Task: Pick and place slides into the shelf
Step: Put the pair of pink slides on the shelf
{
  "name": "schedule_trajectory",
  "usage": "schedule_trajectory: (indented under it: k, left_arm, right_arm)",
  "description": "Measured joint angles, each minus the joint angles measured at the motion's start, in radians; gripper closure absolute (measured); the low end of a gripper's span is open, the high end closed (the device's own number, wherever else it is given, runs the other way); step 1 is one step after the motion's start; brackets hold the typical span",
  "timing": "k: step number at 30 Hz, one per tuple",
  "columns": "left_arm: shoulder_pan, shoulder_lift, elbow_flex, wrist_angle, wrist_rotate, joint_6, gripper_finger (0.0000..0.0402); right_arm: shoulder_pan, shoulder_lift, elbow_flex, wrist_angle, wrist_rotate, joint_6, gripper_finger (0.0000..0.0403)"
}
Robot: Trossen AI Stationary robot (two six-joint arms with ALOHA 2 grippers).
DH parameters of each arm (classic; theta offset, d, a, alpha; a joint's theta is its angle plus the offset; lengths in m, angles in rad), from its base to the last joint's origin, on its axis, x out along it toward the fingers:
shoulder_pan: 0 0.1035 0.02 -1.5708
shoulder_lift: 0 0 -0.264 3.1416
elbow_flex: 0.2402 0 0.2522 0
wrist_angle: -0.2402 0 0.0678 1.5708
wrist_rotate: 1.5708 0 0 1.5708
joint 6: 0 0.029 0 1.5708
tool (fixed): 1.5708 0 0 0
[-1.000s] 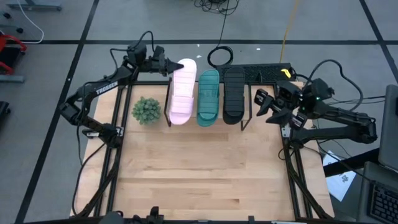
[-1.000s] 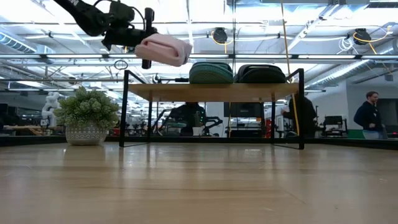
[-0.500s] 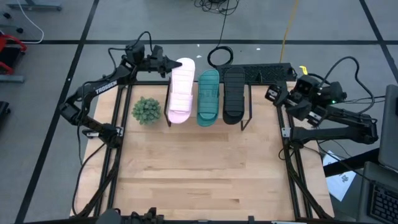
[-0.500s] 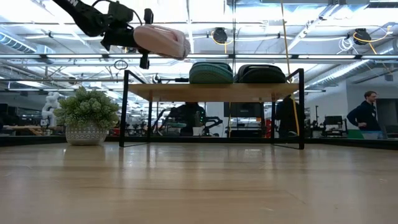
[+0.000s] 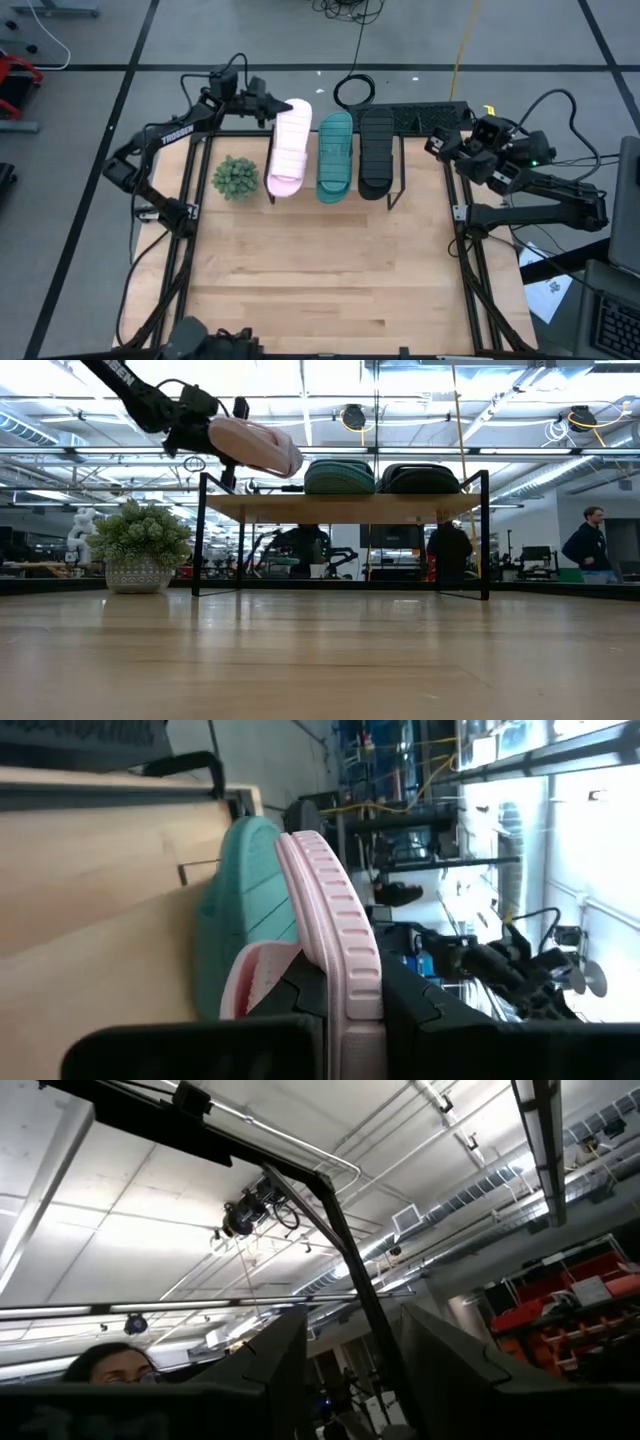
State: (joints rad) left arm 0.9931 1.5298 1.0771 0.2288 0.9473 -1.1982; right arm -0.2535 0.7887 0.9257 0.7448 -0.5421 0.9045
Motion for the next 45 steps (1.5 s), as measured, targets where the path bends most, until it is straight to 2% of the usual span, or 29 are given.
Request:
schedule_trajectory:
  k: [11, 37, 45]
  left_arm:
    - [-0.002, 0.066, 0.0, 0.072, 0.0, -0.008, 0.0368]
    - [-0.004, 0.068, 0.0, -0.073, -0.032, 0.139, 0.0368]
    - [-0.006, 0.068, 0.0, -0.041, -0.032, 0.123, 0.0368]
  right_arm:
    - [0.0, 0.0, 0.0, 0.0, 0.046, 0.0, 0.025]
    - [0.0, 0.0, 0.0, 0.0, 0.074, -0.012, 0.025]
    - [-0.001, 0.0, 0.0, 0.0, 0.075, -0.012, 0.025]
